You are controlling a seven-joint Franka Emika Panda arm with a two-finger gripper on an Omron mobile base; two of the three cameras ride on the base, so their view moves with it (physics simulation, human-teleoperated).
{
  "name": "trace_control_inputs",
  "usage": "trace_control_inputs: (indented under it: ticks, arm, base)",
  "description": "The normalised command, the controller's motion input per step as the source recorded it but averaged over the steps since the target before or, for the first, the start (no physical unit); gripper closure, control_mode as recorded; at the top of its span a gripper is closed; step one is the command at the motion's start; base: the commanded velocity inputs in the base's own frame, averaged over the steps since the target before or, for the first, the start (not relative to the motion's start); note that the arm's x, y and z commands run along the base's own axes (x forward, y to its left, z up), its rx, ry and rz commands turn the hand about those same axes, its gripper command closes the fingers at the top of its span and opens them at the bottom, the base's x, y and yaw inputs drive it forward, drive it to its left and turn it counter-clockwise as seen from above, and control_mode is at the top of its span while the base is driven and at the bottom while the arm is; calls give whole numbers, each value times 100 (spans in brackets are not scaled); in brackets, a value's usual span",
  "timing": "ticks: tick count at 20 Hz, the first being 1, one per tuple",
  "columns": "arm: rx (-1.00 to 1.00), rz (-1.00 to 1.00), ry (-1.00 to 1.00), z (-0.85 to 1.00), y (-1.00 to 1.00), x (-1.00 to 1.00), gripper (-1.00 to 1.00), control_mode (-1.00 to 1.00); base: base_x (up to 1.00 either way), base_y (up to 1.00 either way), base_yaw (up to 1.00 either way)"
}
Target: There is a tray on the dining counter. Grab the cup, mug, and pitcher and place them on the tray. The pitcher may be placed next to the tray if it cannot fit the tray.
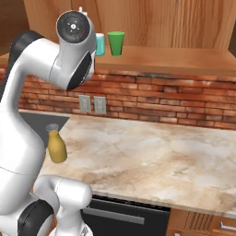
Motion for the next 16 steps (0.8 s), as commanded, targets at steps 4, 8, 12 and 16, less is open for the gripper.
trace_control_inputs:
  ticks: [4, 8, 12, 16]
  arm:
    - [0, 0, 0, 8, -2, 28, -100, -100]
    - [0, 0, 0, 0, 0, 26, -100, -100]
    - [0, 0, 0, 0, -3, 25, -100, -100]
    - [0, 0, 0, 0, -11, 26, -100, -100]
  base:
    - [0, 0, 0]
    - [0, 0, 0]
    - [0, 0, 0]
    - [0, 0, 0]
